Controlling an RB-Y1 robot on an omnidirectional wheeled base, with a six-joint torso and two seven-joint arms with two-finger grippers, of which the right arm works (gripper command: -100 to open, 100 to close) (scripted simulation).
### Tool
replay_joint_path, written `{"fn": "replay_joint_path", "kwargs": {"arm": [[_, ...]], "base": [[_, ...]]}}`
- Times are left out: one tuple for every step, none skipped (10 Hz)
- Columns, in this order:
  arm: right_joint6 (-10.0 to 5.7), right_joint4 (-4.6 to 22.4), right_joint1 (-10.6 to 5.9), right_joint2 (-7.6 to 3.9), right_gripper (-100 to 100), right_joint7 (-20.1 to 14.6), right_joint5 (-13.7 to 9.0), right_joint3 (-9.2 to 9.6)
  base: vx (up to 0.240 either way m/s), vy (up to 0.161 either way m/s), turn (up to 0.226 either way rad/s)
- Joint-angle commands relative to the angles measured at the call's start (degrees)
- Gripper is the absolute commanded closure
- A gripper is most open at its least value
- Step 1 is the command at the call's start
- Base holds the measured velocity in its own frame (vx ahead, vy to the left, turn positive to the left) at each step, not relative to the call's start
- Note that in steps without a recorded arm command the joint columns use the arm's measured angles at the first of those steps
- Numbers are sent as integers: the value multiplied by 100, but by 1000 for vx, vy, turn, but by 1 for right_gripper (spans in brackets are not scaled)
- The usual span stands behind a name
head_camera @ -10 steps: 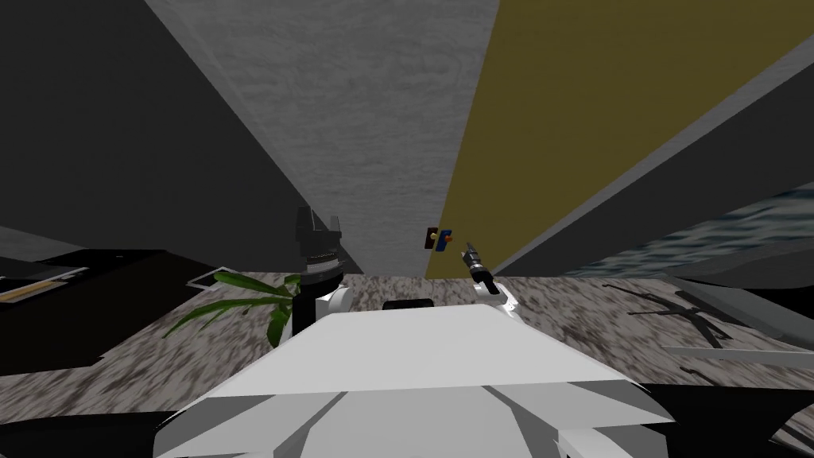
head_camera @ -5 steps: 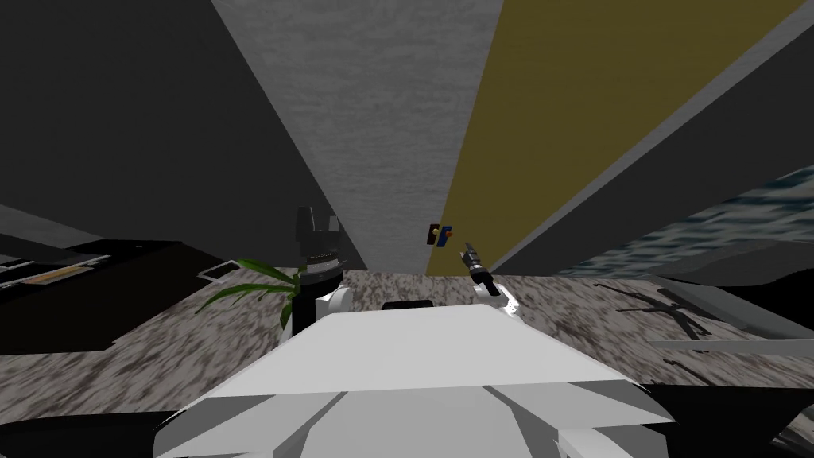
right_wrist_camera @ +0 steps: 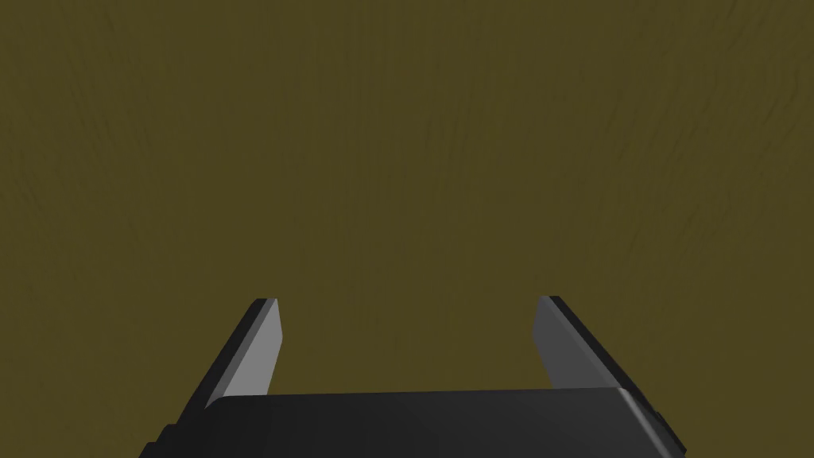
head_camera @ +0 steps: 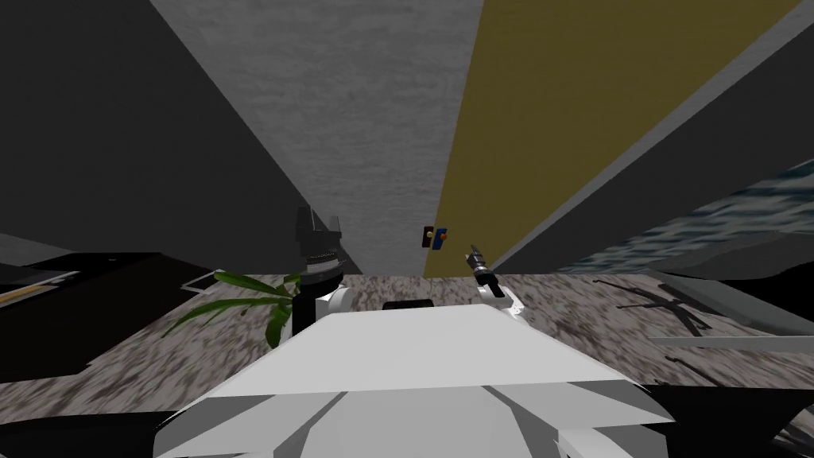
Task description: Pull the door open
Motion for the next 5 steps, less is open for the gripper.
{"fn": "replay_joint_path", "kwargs": {"arm": [[1, 0, -64, 42, -100, 21, 8, 25], [-12, -21, -134, 85, -100, 30, 19, 81], [-24, -45, -192, 123, -100, 34, 29, 136], [-37, -72, -252, 161, -100, 37, 40, 195], [-51, -102, -312, 201, -100, 39, 52, 258]], "base": [[183, 10, 79], [201, 64, 112], [183, 81, 145], [181, 97, 149], [178, 135, 122]]}}
